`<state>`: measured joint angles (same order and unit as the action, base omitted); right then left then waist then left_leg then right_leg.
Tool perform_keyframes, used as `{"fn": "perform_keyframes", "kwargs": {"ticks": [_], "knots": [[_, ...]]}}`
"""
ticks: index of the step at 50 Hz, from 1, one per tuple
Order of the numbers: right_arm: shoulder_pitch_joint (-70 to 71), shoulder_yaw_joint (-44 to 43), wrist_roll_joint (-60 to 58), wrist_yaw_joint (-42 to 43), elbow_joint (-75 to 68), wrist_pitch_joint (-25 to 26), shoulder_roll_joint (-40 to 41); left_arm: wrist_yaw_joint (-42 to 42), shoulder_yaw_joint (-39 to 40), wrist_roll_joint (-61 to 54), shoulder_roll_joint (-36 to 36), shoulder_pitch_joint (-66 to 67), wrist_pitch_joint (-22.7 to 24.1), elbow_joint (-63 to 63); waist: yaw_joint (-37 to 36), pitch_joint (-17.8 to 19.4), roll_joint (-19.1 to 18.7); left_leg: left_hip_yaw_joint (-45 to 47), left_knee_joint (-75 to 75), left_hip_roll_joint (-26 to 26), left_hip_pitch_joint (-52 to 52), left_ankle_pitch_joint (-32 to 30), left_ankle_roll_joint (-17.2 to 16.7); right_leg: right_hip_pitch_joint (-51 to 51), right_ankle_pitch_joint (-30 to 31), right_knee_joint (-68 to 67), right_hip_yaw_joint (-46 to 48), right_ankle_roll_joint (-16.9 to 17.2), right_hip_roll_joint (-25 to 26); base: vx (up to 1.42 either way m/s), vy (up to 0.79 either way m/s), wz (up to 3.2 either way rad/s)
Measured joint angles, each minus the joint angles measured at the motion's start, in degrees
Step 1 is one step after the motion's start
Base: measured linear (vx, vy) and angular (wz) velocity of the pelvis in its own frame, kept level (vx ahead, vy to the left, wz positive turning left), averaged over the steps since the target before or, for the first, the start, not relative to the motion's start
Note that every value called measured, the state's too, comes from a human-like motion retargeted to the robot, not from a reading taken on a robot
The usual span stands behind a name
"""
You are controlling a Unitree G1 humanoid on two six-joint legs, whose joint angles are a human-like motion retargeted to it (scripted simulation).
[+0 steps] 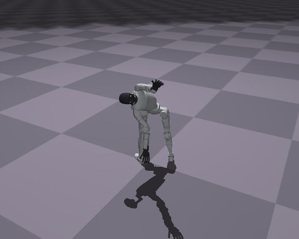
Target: Upper body actions
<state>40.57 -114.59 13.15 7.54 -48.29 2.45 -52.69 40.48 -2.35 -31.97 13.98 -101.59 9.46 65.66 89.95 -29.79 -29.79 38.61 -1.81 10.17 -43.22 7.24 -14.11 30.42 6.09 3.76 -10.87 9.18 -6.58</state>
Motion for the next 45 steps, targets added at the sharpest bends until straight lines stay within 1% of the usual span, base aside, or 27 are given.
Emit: {"fn": "perform_keyframes", "kwargs": {"ticks": [2, 7, 8, 10, 12, 14, 17, 21, 23, 25, 27, 28, 30, 32, 33, 35, 37, 38, 40, 42, 43, 45], "knots": [[2.0, 0.0, -1.1, 1.1, -5.0, -2.9, -1.4, -1.0, 0.6, -1.0, 0.1, -6.6, 2.0, 7.6, 0.0, 0.0, 0.0, -0.2, 2.2, 0.2, -2.1, 1.1, -0.2, 3.1, -0.5, -0.1, 0.3, 0.0, -0.5, 0.15, -0.23, 0.24], [7.2, 0.0, -0.6, 4.4, -9.7, -7.7, 3.6, -1.8, 4.4, -2.9, -2.0, -13.0, 5.9, 14.1, 0.0, 0.0, 0.0, 3.2, 6.2, 1.5, -9.4, 3.3, -0.8, 9.4, -1.1, -1.0, -2.7, -0.5, 0.5, 0.1, -0.2, -0.55], [8.5, 0.0, -0.2, 5.2, -10.3, -8.9, 5.0, -2.0, 5.4, -3.6, -2.9, -14.4, 7.0, 14.6, 0.0, 0.0, 0.0, 3.5, 6.8, 1.8, -11.0, 3.7, -0.8, 10.7, -1.2, -1.2, -3.0, -0.6, 0.9, -0.05, -0.07, -1.03], [6.6, 0.0, 0.4, 6.0, -11.3, -9.9, 9.4, -2.4, 5.9, -4.0, -4.4, -14.7, 7.8, 15.4, 0.0, 0.0, 0.0, 8.4, 7.7, 1.0, -16.5, 5.4, -0.9, 13.1, -1.6, -1.8, -7.6, -0.6, 1.6, -0.12, -0.03, -1.64], [10.4, 0.0, 1.9, 7.2, -12.8, -12.1, 12.1, -4.2, 6.4, -4.1, -7.0, -18.3, 9.5, 15.0, 0.0, 0.0, 0.0, 7.2, 7.4, 1.9, -18.7, 4.7, -0.9, 15.4, -1.2, -2.1, -6.0, -1.0, 2.6, -0.22, -0.11, -0.33], [11.4, 0.0, 2.7, 8.0, -13.8, -13.3, 14.5, -5.9, 5.7, -3.5, -8.9, -20.4, 9.9, 14.7, 0.0, 0.0, 0.0, 8.4, 7.3, 1.8, -21.6, 5.1, -0.9, 17.3, -1.4, -2.4, -6.5, -1.0, 3.1, -0.23, -0.2, -0.32], [16.5, 0.0, 4.2, 9.4, -16.8, -16.1, 18.1, -11.2, 3.1, -1.6, -13.4, -27.8, 9.9, 13.4, 0.0, 0.0, 0.0, 8.1, 6.7, 2.2, -26.5, 5.2, -0.8, 21.7, -1.8, -2.8, -4.2, -1.2, 3.4, -0.24, -0.12, 0.1], [21.9, 0.0, 4.3, 10.8, -21.0, -18.6, 22.1, -22.1, -1.7, 2.0, -19.2, -36.4, 7.8, 10.1, 0.0, 0.0, 0.0, 9.7, 6.0, 2.1, -34.0, 5.7, -0.8, 27.9, -2.7, -3.5, -2.4, -1.2, 4.0, -0.2, -0.14, -0.16], [26.3, 0.0, 5.7, 12.0, -22.4, -20.0, 22.7, -27.6, -4.6, 4.4, -20.4, -39.8, 5.9, 9.1, 0.0, 0.0, 0.0, 10.9, 5.5, 2.3, -38.8, 5.7, -0.8, 31.6, -3.0, -4.0, -2.1, -1.2, 4.6, -0.3, -0.08, -0.01], [31.1, 0.0, 8.4, 13.0, -23.1, -21.9, 22.4, -31.2, -7.7, 6.7, -20.0, -43.3, 4.4, 8.7, 0.0, 0.0, 0.0, 12.7, 5.1, 2.7, -43.6, 5.6, -0.8, 35.3, -3.0, -4.5, -2.3, -1.2, 5.6, -0.38, 0.04, -0.34], [28.8, 0.0, 11.3, 13.2, -23.1, -23.2, 26.2, -32.5, -10.2, 7.8, -21.6, -46.1, 4.0, 8.1, 0.0, 0.0, 0.0, 18.6, 5.0, 1.3, -46.3, 7.6, -0.9, 35.1, -2.8, -4.1, -6.8, -0.6, 6.7, -0.48, 0.21, -1.18], [32.0, 0.0, 14.0, 13.4, -23.0, -24.4, 24.7, -33.5, -12.9, 8.8, -22.0, -48.0, 3.4, 8.3, 0.0, 0.0, 0.0, 18.5, 5.9, 2.8, -46.6, 6.4, -0.9, 35.5, -2.0, -4.5, -6.2, -1.1, 7.6, -0.6, 0.0, 0.03], [37.0, 0.0, 18.1, 13.9, -23.7, -26.1, 23.6, -35.6, -18.0, 10.7, -23.6, -52.6, 2.8, 7.8, 0.0, 0.0, 0.0, 18.4, 7.7, 4.9, -46.7, 6.4, -0.9, 36.0, -1.3, -4.5, -5.3, -1.4, 8.7, -0.35, 0.07, 0.95], [37.9, 0.0, 18.9, 14.0, -24.5, -26.2, 24.8, -36.3, -20.3, 11.6, -25.2, -55.0, 2.8, 7.2, 0.0, 0.0, 0.0, 19.7, 8.2, 5.3, -46.7, 7.9, -0.9, 35.6, -1.5, -4.2, -6.0, -1.2, 9.5, -0.18, 0.21, 0.87], [40.4, 0.0, 19.8, 14.0, -25.4, -26.3, 24.8, -37.1, -23.4, 12.8, -26.8, -57.9, 2.7, 6.9, 0.0, 0.0, 0.0, 20.1, 9.3, 6.9, -46.7, 7.5, -0.9, 35.5, -0.8, -4.4, -6.0, -1.4, 10.7, -0.33, 0.07, 1.07], [41.5, 0.0, 20.4, 14.0, -26.1, -26.3, 25.7, -37.7, -25.9, 13.7, -28.4, -60.5, 2.7, 6.4, 0.0, 0.0, 0.0, 21.4, 9.6, 7.4, -46.7, 8.8, -0.9, 35.2, -1.0, -4.1, -6.6, -1.1, 11.6, -0.35, 0.0, 1.08], [47.3, 0.0, 21.9, 13.9, -27.0, -26.6, 24.7, -38.6, -31.9, 15.6, -31.3, -65.9, 2.5, 6.5, 0.0, 0.0, 0.0, 22.2, 11.5, 10.6, -46.7, 8.4, -0.9, 34.9, 0.1, -4.4, -6.3, -1.5, 14.2, -0.44, -0.01, 1.22], [47.2, 0.0, 22.3, 13.8, -27.1, -26.6, 25.7, -38.7, -32.9, 15.9, -32.3, -67.3, 2.5, 6.2, 0.0, 0.0, 0.0, 23.4, 11.3, 10.1, -46.7, 9.7, -0.9, 34.7, -0.4, -4.1, -6.8, -1.2, 14.3, -0.41, 0.08, 0.95], [54.7, 0.0, 24.6, 13.1, -27.1, -27.3, 23.2, -38.7, -38.0, 17.3, -33.9, -72.4, 2.1, 7.2, 0.0, 0.0, 0.0, 23.6, 12.7, 13.8, -46.7, 8.4, -0.9, 34.4, 1.0, -4.4, -6.0, -1.8, 17.4, -0.53, -0.06, 1.37], [56.5, 0.0, 25.5, 12.8, -27.6, -27.4, 24.3, -38.6, -40.3, 18.2, -35.6, -75.0, 2.2, 7.0, 0.0, 0.0, 0.0, 24.9, 12.3, 13.5, -46.7, 9.8, -0.9, 34.4, 0.2, -4.0, -6.4, -1.4, 17.8, -0.38, 0.03, 0.97], [61.2, 0.0, 26.4, 12.3, -27.9, -27.5, 22.9, -38.5, -43.0, 19.4, -36.0, -75.3, 2.1, 7.4, 0.0, 0.0, 0.0, 24.7, 12.8, 15.8, -46.7, 8.7, -0.9, 34.1, 1.2, -4.2, -5.5, -1.8, 19.5, -0.39, -0.07, 1.24], [62.7, 0.0, 27.0, 12.1, -28.7, -27.5, 24.3, -38.3, -45.3, 20.5, -37.9, -75.4, 2.2, 7.0, 0.0, 0.0, 0.0, 25.5, 12.4, 15.3, -46.7, 9.7, -0.9, 34.4, 0.1, -3.9, -6.1, -1.4, 19.4, -0.22, 0.12, 0.22]]}}
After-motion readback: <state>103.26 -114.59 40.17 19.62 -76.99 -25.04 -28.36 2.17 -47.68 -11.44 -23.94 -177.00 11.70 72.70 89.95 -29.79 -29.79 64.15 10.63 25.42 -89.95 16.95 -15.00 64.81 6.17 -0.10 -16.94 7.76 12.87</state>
